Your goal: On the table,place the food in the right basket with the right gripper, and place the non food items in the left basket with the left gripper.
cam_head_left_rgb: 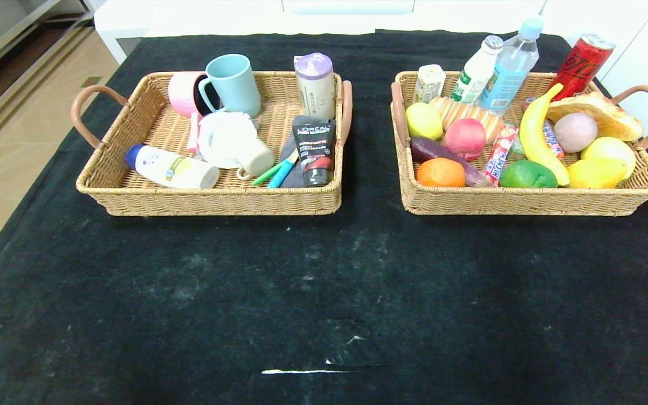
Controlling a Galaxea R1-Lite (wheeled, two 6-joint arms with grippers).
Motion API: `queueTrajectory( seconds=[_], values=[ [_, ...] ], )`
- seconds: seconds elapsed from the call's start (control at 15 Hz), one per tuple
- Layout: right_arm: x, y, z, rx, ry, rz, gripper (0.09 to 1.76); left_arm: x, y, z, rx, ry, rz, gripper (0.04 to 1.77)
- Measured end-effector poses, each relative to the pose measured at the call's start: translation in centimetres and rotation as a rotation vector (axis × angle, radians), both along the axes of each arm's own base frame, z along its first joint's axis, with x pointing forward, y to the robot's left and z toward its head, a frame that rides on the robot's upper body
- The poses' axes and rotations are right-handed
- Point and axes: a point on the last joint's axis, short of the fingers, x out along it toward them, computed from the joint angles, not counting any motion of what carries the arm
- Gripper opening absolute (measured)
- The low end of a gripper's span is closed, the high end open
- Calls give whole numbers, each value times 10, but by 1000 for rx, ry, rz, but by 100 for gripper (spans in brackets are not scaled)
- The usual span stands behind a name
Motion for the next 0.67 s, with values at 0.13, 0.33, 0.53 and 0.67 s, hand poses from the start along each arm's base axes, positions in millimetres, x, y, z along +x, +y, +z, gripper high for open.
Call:
queueTrajectory(
  seconds=[0.13, 0.33, 0.53, 0.67],
  values=[
    [1, 1, -5, 1, 36, 25, 170, 0, 0, -1, -19, 5, 0, 172],
    [1, 1, -9, 6, 66, 34, 170, 0, 0, -1, -35, 9, 1, 172],
    [1, 1, -10, 48, 79, 35, 170, 0, 0, -1, -35, 10, 1, 172],
    [1, 1, -10, 50, 79, 33, 170, 0, 1, -1, -31, 10, 22, 172]
  ],
)
